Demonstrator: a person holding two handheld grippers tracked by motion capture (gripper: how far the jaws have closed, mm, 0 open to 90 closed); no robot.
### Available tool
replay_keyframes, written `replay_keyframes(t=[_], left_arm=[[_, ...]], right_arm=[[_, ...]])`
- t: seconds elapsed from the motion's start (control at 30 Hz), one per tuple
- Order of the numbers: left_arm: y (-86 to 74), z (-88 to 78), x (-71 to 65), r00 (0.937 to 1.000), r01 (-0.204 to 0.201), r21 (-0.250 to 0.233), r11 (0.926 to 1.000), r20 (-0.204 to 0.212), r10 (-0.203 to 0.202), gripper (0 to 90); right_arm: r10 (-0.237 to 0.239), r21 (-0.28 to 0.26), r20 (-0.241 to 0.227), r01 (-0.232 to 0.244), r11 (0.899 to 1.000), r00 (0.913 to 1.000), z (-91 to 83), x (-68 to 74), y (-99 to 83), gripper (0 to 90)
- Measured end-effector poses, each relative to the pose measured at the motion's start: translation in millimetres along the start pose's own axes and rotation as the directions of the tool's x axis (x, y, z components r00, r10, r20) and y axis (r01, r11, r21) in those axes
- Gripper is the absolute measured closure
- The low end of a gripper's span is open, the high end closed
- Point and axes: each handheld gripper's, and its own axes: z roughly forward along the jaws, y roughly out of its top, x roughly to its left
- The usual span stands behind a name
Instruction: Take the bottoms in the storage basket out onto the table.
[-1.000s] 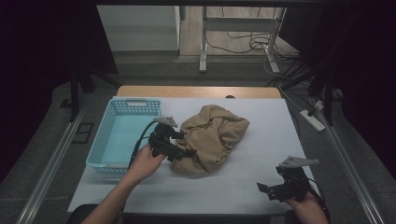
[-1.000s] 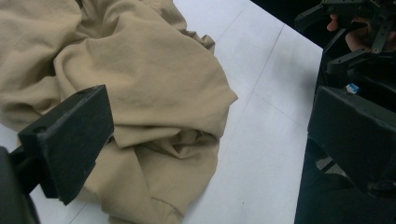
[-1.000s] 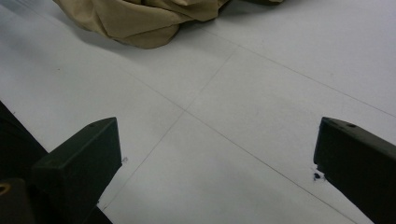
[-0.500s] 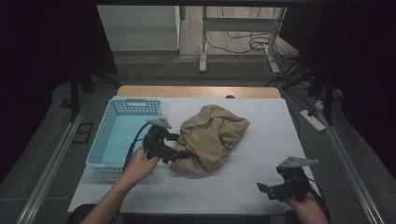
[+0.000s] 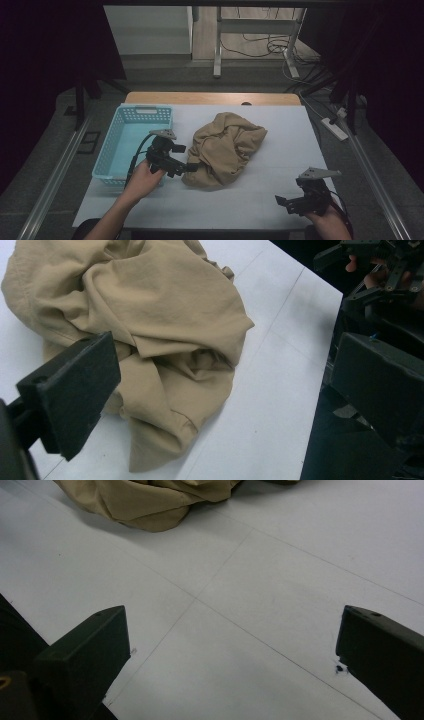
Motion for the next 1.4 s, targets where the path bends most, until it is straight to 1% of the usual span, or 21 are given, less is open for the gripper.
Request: replay_keyframes(t=[0.1,0.27,0.33,0.5,0.6,0.63,0.83,0.97,1.1,1.4], left_arm=[[-0.4,-1.5,-0.4,1.0,0.002,-0.004,1.0,0.003,-0.002,0.1],[-2.5,-3.6,-2.6,1.0,-0.001,-0.002,1.0,-0.007,0.001,0.0],[-4.8,-6.4,-4.0,0.9998,-0.005,0.004,1.0,-0.021,0.005,0.1],[-8.9,-11.0,-5.1,0.9994,-0.002,0.006,1.0,-0.034,0.002,0.1],[-12.3,-15.5,-5.2,0.9988,0.01,0.004,0.9999,-0.049,-0.01,0.3],[-13.0,-16.6,-5.3,0.9987,0.015,0.003,0.9999,-0.049,-0.015,0.5],[-16.9,-21.2,-6.7,0.9983,0.013,0.002,0.9999,-0.057,-0.013,1.0],[-20.1,-24.3,-7.0,0.9986,0.01,-0.002,0.9999,-0.051,-0.01,1.0],[-22.3,-26.3,-7.1,0.9982,0.009,0.0,1.0,-0.059,-0.009,1.0],[-29.5,-37.5,-5.8,0.9973,0.026,-0.026,0.9993,-0.069,-0.027,1.0]], right_arm=[[0.001,0.0,0.001,-0.001,1.0,1.0,-0.2,-0.1,0.1,1.0],[0.0,-0.004,0.002,0.0,1.0,1.0,-0.3,-0.5,-0.1,0.9],[-0.001,-0.004,0.002,0.001,1.0,1.0,-0.4,-0.4,-0.2,1.0],[-0.004,0.001,0.006,0.004,1.0,1.0,-0.4,0.3,0.1,1.0],[-0.006,0.001,0.007,0.006,1.0,1.0,0.1,0.2,0.1,1.0],[-0.008,0.002,0.008,0.008,1.0,0.9999,0.1,0.1,0.1,0.9],[-0.008,0.002,0.01,0.008,1.0,0.9999,0.2,0.2,0.2,0.9],[-0.01,0.001,0.011,0.01,1.0,0.9999,0.3,0.2,0.1,1.0],[-0.012,0.002,0.011,0.012,1.0,0.9999,0.3,0.2,0.1,1.0],[-0.012,0.005,0.014,0.012,1.0,0.9998,0.8,0.8,0.3,0.9]])
